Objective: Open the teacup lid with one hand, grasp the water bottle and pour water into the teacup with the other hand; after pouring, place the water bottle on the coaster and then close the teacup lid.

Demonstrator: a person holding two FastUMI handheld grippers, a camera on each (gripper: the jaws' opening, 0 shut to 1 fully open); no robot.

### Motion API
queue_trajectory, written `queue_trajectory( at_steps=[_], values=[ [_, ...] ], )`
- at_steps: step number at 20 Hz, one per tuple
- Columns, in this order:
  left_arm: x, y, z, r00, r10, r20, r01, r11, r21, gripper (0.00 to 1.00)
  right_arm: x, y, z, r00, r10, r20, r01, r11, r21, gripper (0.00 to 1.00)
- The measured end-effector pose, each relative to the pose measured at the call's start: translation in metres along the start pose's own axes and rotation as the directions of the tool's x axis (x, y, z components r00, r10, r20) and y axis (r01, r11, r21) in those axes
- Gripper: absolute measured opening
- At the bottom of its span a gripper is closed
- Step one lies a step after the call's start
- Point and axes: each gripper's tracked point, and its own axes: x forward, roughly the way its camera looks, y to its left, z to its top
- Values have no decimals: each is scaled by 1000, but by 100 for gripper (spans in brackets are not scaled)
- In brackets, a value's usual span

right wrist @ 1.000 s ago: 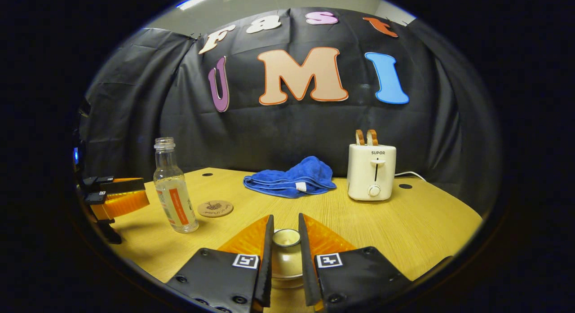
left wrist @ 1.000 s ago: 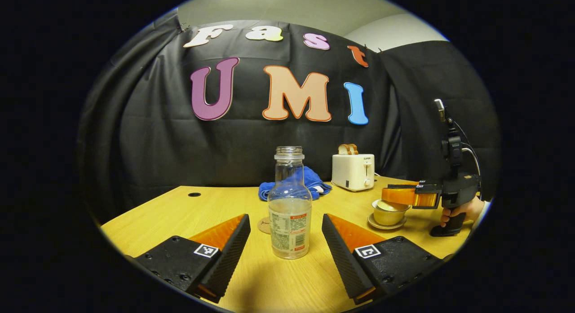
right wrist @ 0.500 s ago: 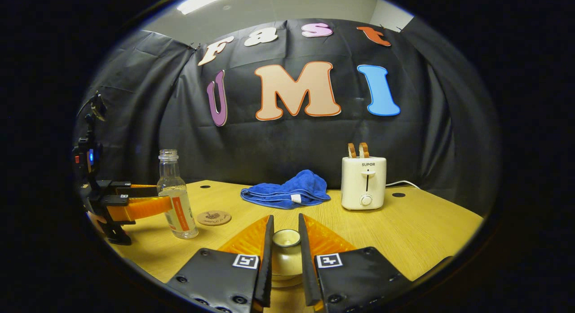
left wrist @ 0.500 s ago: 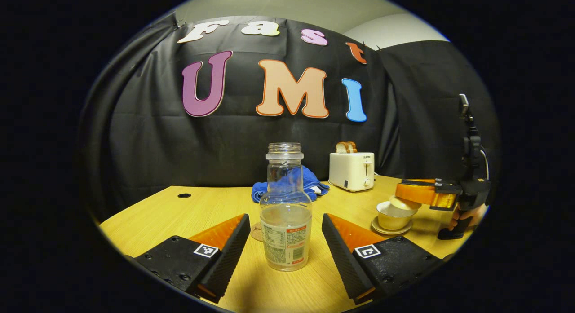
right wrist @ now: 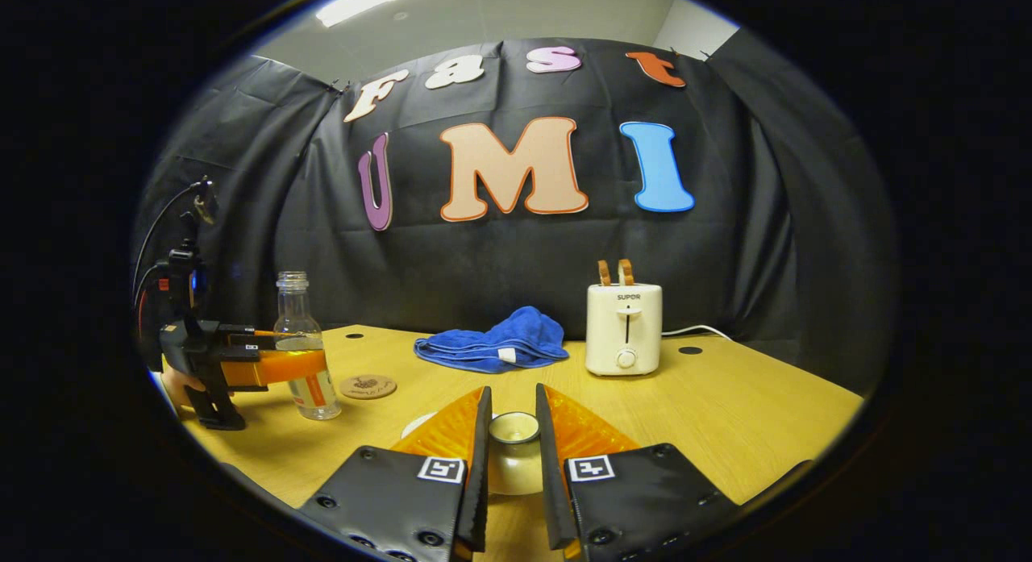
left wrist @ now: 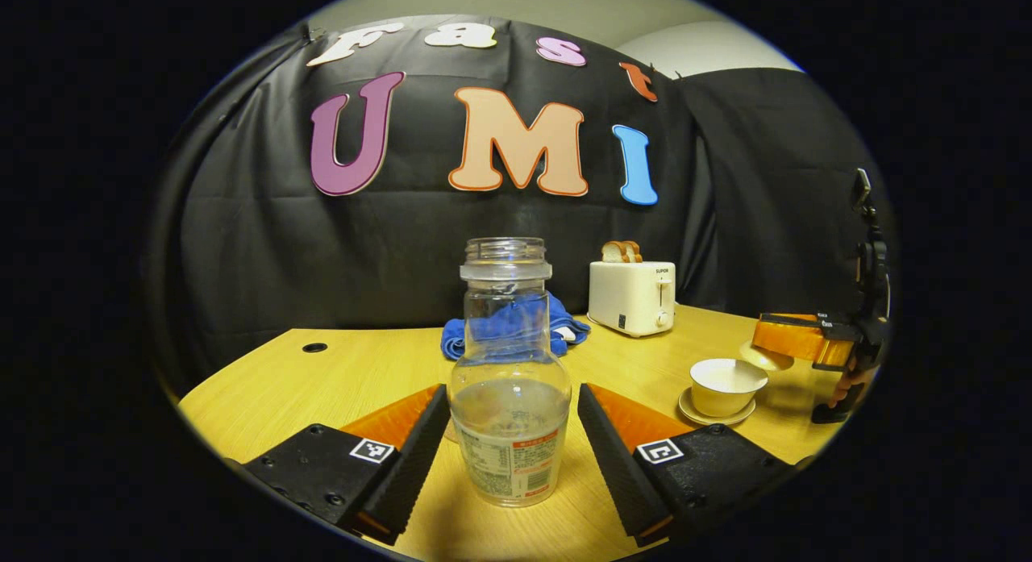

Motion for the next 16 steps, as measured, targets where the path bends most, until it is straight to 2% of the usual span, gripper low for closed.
queue_trajectory(
  at_steps=[3, 5, 8, 11, 16],
  values=[
    [4, 1, -5, 1000, 8, -25, -8, 1000, 6, 87, -5, -11, 1, 1000, -30, 3, 30, 1000, -1, 32],
    [0, -1, -5, 1000, 12, -26, -12, 1000, 5, 76, -8, -16, 2, 999, -43, 6, 43, 999, -1, 33],
    [1, -2, -5, 1000, 15, -28, -15, 1000, 7, 74, -10, -24, 2, 997, -72, 7, 72, 997, -2, 32],
    [-2, 6, -6, 997, 65, -35, -64, 998, 12, 72, -11, -26, 2, 996, -84, 9, 84, 996, -3, 32],
    [-1, -1, -4, 997, 64, -48, -59, 992, 107, 69, -12, -31, 2, 995, -104, 9, 104, 995, -3, 32]
  ],
)
